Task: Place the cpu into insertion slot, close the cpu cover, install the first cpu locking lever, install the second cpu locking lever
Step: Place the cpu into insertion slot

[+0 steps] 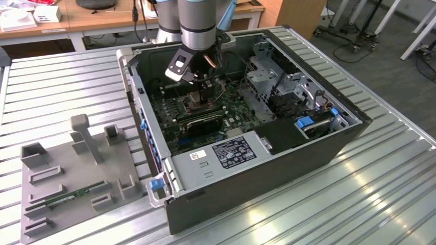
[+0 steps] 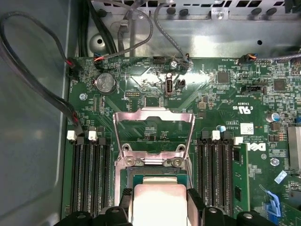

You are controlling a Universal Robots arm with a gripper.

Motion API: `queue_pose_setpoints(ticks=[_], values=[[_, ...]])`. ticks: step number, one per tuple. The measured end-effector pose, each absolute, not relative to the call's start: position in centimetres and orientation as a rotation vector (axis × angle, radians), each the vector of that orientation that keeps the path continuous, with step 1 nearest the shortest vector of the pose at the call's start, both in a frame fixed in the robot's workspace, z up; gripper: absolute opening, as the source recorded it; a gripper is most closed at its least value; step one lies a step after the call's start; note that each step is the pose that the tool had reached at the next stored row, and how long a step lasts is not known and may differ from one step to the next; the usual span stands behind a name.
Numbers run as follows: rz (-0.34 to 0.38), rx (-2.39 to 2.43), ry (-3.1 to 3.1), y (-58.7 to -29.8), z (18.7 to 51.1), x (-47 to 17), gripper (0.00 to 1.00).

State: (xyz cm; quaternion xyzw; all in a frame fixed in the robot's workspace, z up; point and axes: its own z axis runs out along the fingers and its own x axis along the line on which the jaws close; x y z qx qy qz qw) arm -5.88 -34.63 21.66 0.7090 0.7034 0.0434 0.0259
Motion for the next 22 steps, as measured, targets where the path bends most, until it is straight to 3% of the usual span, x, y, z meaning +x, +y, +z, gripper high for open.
queue_pose_setpoints(ticks=[22], values=[[0.145,2.200,2.181,-34.2,19.8,-5.9,0.54]])
